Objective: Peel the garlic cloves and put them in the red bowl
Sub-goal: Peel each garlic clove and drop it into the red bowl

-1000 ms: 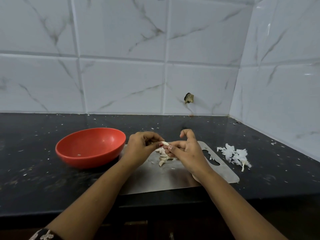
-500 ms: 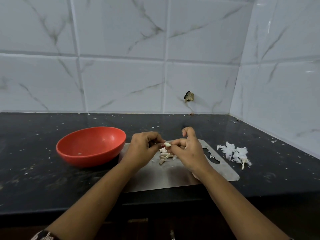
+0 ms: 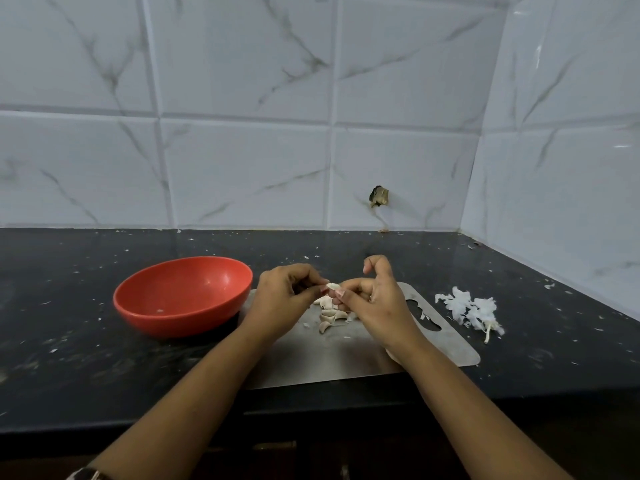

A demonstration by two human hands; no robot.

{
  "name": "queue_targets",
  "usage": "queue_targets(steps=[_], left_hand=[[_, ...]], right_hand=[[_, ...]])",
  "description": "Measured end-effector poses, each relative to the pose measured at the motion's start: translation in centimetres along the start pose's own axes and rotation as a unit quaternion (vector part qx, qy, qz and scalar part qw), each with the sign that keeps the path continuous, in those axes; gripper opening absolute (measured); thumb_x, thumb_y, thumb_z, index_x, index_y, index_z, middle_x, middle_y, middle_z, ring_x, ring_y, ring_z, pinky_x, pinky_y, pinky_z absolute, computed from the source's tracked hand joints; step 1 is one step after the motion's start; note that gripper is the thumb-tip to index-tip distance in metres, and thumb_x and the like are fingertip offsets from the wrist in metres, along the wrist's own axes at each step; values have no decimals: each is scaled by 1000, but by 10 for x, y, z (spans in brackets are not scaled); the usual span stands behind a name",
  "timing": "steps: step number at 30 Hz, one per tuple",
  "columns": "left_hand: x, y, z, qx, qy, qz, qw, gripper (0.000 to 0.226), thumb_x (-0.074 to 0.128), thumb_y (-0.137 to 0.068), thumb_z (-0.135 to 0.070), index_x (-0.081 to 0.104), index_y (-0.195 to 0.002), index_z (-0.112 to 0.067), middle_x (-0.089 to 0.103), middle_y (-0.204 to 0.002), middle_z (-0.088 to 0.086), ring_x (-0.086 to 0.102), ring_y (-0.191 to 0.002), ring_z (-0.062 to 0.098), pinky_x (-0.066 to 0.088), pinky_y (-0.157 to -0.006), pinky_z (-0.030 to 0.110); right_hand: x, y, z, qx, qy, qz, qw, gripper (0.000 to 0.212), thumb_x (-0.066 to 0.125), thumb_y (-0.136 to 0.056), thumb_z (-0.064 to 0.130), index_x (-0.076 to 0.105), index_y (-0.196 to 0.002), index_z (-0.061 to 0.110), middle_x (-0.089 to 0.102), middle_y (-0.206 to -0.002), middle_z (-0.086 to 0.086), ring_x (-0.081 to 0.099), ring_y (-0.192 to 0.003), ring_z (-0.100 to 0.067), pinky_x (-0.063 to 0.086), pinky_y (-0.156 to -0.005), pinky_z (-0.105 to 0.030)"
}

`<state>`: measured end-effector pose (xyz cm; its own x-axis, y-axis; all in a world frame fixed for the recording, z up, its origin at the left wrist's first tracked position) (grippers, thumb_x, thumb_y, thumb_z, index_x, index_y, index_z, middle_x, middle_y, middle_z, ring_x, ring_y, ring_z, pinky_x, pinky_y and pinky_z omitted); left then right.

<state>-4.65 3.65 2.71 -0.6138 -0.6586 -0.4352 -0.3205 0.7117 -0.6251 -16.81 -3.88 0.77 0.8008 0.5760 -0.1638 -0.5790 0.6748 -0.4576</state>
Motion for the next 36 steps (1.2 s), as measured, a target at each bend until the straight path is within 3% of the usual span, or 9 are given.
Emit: queue_targets(steps=[4,9,14,21,24,28,36], left_hand=[[8,0,14,-62,99,38,992,7,72,-82,-7,73,-80,-14,59,-53,-8,49,-47,7,40,-47,18],[16,0,24,-97,146,61,983,7,68,-85,-6,72,-81,-10,60,-57,2,47,-49,11,37,-46,21],[19,0,26,-115,184,59,975,5,67,-86,-4,70,-82,-4,57,-59,10,43,-48,13,35,-43,20],[25,4,24,-131,234,85,960,6,64,-86,1,67,-83,-3,61,-55,-5,47,-47,4,35,-44,16],[30,7,22,-132,220,110,960,10,67,-85,-3,70,-80,-11,63,-63,-3,50,-54,5,37,-47,17],[29,6,23,-131,201,102,965,6,70,-83,-7,72,-82,-12,63,-70,6,49,-56,7,37,-47,19],[22,5,29,-153,208,62,964,3,68,-84,-2,70,-85,-4,62,-61,5,47,-48,8,35,-44,18]], right_hand=[[-2,1,5,-22,33,-6,999,37,64,-89,2,32,-93,20,74,-82,-6,67,-69,-18,52,-67,-24],[-1,3,4,-16,72,4,997,35,69,-86,6,36,-94,18,74,-78,-4,58,-64,-22,47,-64,-35],[6,6,5,-12,95,28,995,35,71,-84,3,39,-97,7,72,-71,-6,56,-59,-12,45,-59,-21],[5,6,8,-32,105,18,994,30,69,-86,6,41,-94,12,75,-79,0,65,-61,-14,49,-60,-26],[5,6,11,-46,132,13,990,31,70,-86,8,40,-89,17,73,-74,1,51,-47,-1,37,-50,-11],[2,7,12,-48,137,-2,989,27,70,-86,8,44,-90,12,68,-65,4,49,-45,-1,35,-49,-9],[-3,5,16,-104,193,-35,975,17,72,-83,5,68,-85,21,68,-76,11,64,-71,-4,49,-63,-12]])
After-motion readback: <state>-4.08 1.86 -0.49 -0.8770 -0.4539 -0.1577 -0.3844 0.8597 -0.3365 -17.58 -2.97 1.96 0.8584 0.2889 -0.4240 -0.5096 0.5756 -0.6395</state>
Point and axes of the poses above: each hand's wrist, its own y-axis away from the middle knuckle, its own x-axis out of the palm, z = x × y, the point moved 10 cm from there along -y, towards the middle knuckle
